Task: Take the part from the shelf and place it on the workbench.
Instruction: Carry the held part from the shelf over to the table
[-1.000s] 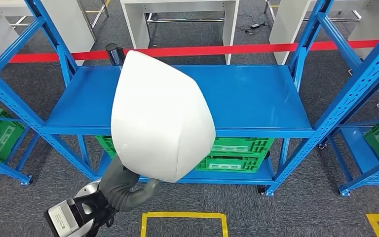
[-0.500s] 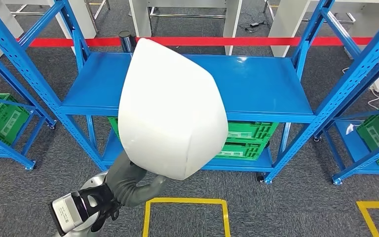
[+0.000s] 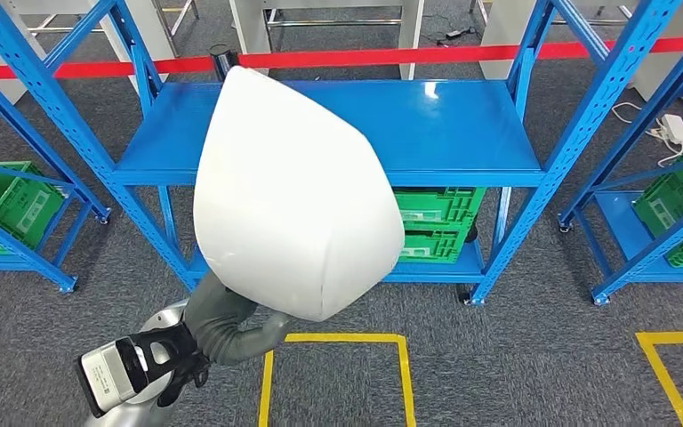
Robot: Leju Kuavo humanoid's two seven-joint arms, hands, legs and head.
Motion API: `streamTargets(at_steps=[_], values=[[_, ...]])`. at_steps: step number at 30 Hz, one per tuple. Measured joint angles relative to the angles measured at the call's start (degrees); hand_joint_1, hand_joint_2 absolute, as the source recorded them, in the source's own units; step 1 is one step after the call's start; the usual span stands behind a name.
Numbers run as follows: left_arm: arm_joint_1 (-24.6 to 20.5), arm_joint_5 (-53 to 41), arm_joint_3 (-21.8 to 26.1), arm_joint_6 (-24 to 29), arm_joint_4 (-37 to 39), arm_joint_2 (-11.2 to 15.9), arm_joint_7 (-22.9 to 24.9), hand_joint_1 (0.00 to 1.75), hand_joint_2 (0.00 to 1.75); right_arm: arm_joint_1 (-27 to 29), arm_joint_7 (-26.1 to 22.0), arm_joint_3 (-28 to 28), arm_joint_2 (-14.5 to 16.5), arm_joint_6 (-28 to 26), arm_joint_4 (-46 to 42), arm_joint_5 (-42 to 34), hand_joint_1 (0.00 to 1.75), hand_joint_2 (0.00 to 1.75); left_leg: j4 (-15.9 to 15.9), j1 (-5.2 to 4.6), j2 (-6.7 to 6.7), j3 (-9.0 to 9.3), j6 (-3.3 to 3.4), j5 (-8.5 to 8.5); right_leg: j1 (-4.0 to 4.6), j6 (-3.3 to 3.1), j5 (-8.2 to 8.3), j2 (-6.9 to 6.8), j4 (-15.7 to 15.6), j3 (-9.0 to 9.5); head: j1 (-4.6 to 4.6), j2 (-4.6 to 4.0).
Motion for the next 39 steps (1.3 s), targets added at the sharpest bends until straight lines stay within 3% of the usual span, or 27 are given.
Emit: streamTargets(at_steps=[1, 2, 4, 5, 7, 8, 10, 12, 13, 14, 15, 16, 17, 19, 20, 23, 25, 27, 28, 29, 30, 32, 34, 35, 37, 39], values=[[-0.14, 0.05, -0.11, 0.04, 0.07, 0.14, -0.01, 1.75, 1.75, -0.02, 0.39, -0.27, 0.00, -0.03, 0.00, -0.04, 0.00, 0.00, -2.97, 0.09, -0.01, 2.76, -0.05, 1.44, -0.07, 0.25, 0.58, -0.02, 0.13, -0.67, -0.02, 0.00], [-0.34, 0.14, -0.21, 0.13, 0.10, 0.24, -0.02, 1.75, 1.75, -0.04, 1.07, -0.54, -0.05, -0.13, -0.02, -0.14, 0.00, 0.00, -7.33, 0.14, -0.05, 6.20, -0.05, 1.81, -0.07, 0.54, 1.07, 0.00, 0.29, -1.18, -0.09, 0.00], [-0.73, 0.54, -0.39, 0.36, 0.10, 0.38, -0.11, 1.75, 1.75, -0.03, 2.99, -1.10, -0.22, -0.39, -0.05, -0.46, 0.00, 0.00, -15.08, 0.00, -0.19, 11.43, 0.60, 0.43, 0.00, 1.23, 2.06, 0.04, 0.52, -1.68, -0.20, 0.00], [-0.85, 0.78, -0.47, 0.44, 0.10, 0.46, -0.16, 1.75, 1.75, 0.01, 3.88, -1.46, -0.35, -0.55, -0.07, -0.70, 0.00, 0.00, -16.99, -0.19, -0.24, 12.45, 1.12, -0.30, 0.01, 1.63, 2.57, 0.05, 0.50, -1.82, -0.22, 0.00], [-0.92, 1.22, -0.58, 0.44, 0.16, 0.66, -0.23, 1.75, 1.75, 0.24, 4.73, -2.21, -0.65, -0.93, -0.07, -1.20, 0.00, 0.00, -17.43, -0.40, -0.14, 11.82, 2.41, 0.12, -0.20, 2.47, 3.25, 0.04, 0.45, -2.08, -0.16, 0.00], [-0.99, 1.44, -0.62, 0.39, 0.21, 0.72, -0.27, 1.75, 1.75, 0.36, 4.75, -2.58, -0.82, -1.14, -0.07, -1.44, 0.00, 0.00, -17.36, -0.43, -0.02, 11.26, 3.04, 0.64, -0.33, 2.81, 2.44, 0.06, 1.00, -2.46, -0.09, 0.00], [-1.31, 1.93, -0.73, 0.06, 0.33, 0.75, -0.44, 1.75, 1.75, 0.61, 3.90, -3.25, -1.03, -1.39, -0.07, -1.86, 0.00, 0.00, -17.37, -0.38, 0.18, 9.74, 4.05, 1.92, -0.43, 3.19, -2.46, 0.15, 5.33, -4.02, 0.15, 0.00], [-1.65, 2.31, -0.93, -0.25, 0.50, 0.75, -0.67, 1.75, 1.75, 0.69, 2.22, -3.71, -1.17, -1.41, -0.07, -2.04, 0.00, 0.00, -17.31, -0.59, 0.19, 7.95, 4.43, 3.17, -0.33, 3.32, -7.65, 0.23, 12.83, -6.00, 0.39, 0.00], [-1.75, 2.37, -1.01, -0.22, 0.61, 0.76, -0.79, 1.75, 1.75, 0.69, 1.26, -3.81, -1.31, -1.36, -0.07, -1.98, 0.00, 0.00, -17.24, -0.73, 0.21, 7.10, 4.49, 3.77, -0.27, 3.31, -8.27, 0.27, 15.88, -6.47, 0.46, 0.00], [-1.79, 2.36, -1.07, -0.05, 0.70, 0.78, -0.91, 1.75, 1.75, 0.69, 0.32, -3.84, -1.49, -1.29, -0.08, -1.90, 0.00, 0.00, -17.13, -0.88, 0.24, 6.26, 4.50, 4.35, -0.22, 3.21, -7.33, 0.27, 17.46, -6.25, 0.50, 0.00], [-1.80, 2.23, -1.08, 0.20, 0.76, 0.81, -1.02, 1.75, 1.75, 0.69, -0.53, -3.87, -1.73, -1.21, -0.08, -1.85, 0.00, 0.00, -16.97, -1.00, 0.28, 5.49, 4.47, 4.90, -0.13, 2.98, -5.51, 0.27, 17.09, -5.00, 0.52, 0.00], [-1.81, 2.01, -1.09, 0.50, 0.79, 0.84, -1.08, 1.75, 1.75, 0.69, -1.17, -3.93, -2.00, -1.16, -0.09, -1.90, 0.00, 0.00, -16.78, -1.10, 0.45, 4.80, 4.43, 5.35, 0.01, 2.64, -3.71, 0.15, 14.71, -2.73, 0.56, 0.00], [-1.81, 1.75, -1.09, 0.74, 0.78, 0.87, -1.10, 1.75, 1.75, 0.63, -1.63, -4.04, -2.28, -1.14, -0.11, -1.99, 0.00, 0.00, -16.57, -1.22, 0.62, 4.27, 4.35, 5.71, 0.28, 2.21, -3.05, -0.38, 10.74, 0.34, 0.60, 0.00], [-1.86, 1.24, -1.09, 0.98, 0.73, 0.98, -1.08, 1.75, 1.75, 0.26, -2.15, -4.42, -2.71, -1.20, -0.15, -2.36, 0.00, 0.00, -16.10, -1.41, 1.14, 3.72, 4.00, 6.19, 0.87, 1.40, -4.47, -1.56, 2.70, 5.77, 0.69, 0.00], [-1.96, 1.06, -1.13, 0.99, 0.73, 1.05, -1.03, 1.75, 1.75, 0.01, -2.27, -4.65, -2.84, -1.30, -0.18, -2.60, 0.00, 0.00, -15.96, -1.44, 1.42, 3.62, 3.69, 6.43, 1.09, 1.07, -5.44, -1.88, 0.39, 7.05, 0.72, 0.00], [-2.82, 0.82, -1.38, 0.74, 1.01, 1.18, -0.71, 1.75, 1.75, -0.24, -2.37, -5.32, -2.95, -1.71, -0.19, -3.31, 0.00, 0.00, -15.54, -1.30, 2.01, 3.21, 2.57, 6.55, 0.92, 0.09, -4.89, -0.96, -0.91, 6.92, 0.76, 0.00], [-3.47, 0.86, -1.64, 0.37, 1.32, 1.22, -0.58, 1.75, 1.75, -0.18, -2.51, -5.83, -3.01, -2.10, -0.19, -3.70, 0.00, 0.00, -11.92, -1.11, 1.19, 1.66, 1.77, 3.73, 0.58, -0.45, -3.92, -0.39, -1.16, 6.27, 0.55, 0.00], [-3.72, 1.03, -2.02, -0.11, 1.91, 1.39, -0.75, 1.75, 1.75, -0.11, -2.81, -6.40, -3.06, -2.44, -0.19, -4.28, 0.00, 0.00, -4.55, -0.74, 0.45, -1.01, 1.09, -0.60, 0.53, -0.60, -3.21, 0.30, -1.06, 5.29, 0.31, 0.00], [-3.72, 1.11, -2.24, -0.34, 2.31, 1.52, -1.01, 1.75, 1.75, -0.02, -2.97, -6.66, -3.06, -2.50, -0.19, -4.59, 0.00, 0.00, -1.61, -0.59, 0.36, -1.91, 0.87, -1.79, 0.53, -0.56, -2.90, 0.75, -0.98, 4.81, 0.28, 0.00], [-3.70, 1.16, -2.44, -0.55, 2.71, 1.64, -1.39, 1.75, 1.75, 0.11, -3.12, -6.94, -3.06, -2.52, -0.19, -4.87, 0.00, 0.00, -0.43, -0.49, 0.33, -1.96, 0.76, -1.90, 0.52, -0.46, -2.64, 1.21, -0.85, 4.39, 0.26, 0.00], [-3.69, 1.14, -2.67, -0.66, 3.07, 1.73, -1.88, 1.75, 1.75, 0.25, -3.24, -7.24, -3.06, -2.55, -0.19, -5.17, 0.00, 0.00, -1.56, -0.43, 0.25, -0.88, 0.76, -0.92, 0.51, -0.34, -2.45, 1.69, -0.70, 4.06, 0.24, 0.00], [-3.74, 1.02, -3.18, -0.78, 3.64, 1.80, -2.86, 1.75, 1.75, 0.47, -3.38, -7.89, -3.06, -2.73, -0.20, -5.90, 0.00, 0.00, -9.02, -0.38, -0.89, 3.75, 1.12, 2.03, 0.42, -0.07, -2.22, 2.61, -0.39, 3.64, 0.21, 0.00], [-3.79, 0.84, -3.63, -0.85, 4.08, 1.80, -3.47, 1.75, 1.75, 0.49, -3.40, -8.59, -3.13, -3.24, -0.20, -6.78, 0.00, 0.00, -15.26, -0.37, -2.67, 7.41, 1.63, 3.36, 0.33, 0.46, -1.93, 3.49, -0.15, 3.16, 0.17, 0.00], [-3.87, 0.78, -3.78, -0.87, 4.28, 1.78, -3.60, 1.75, 1.75, 0.49, -3.42, -9.01, -3.19, -3.48, -0.20, -7.22, 0.00, 0.00, -16.43, -0.44, -3.15, 7.99, 1.91, 3.19, 0.25, 0.83, -1.72, 3.93, -0.11, 2.88, 0.13, 0.00], [-4.17, 0.73, -4.01, -0.92, 4.55, 1.61, -3.66, 1.75, 1.75, 0.57, -3.46, -9.91, -3.35, -3.77, -0.20, -7.93, 0.00, 0.00, -16.89, -0.49, -2.57, 7.91, 2.51, 3.37, 0.21, 1.62, -1.32, 4.67, -0.15, 2.46, 0.04, 0.00], [-4.53, 0.72, -4.28, -0.96, 4.69, 1.30, -3.69, 1.75, 1.75, 0.70, -3.49, -10.59, -3.51, -3.91, -0.20, -8.21, 0.00, 0.00, -17.41, -0.28, -1.48, 7.83, 3.31, 3.74, 0.28, 2.28, -2.24, 3.66, 1.31, 1.56, 0.23, 0.00]])
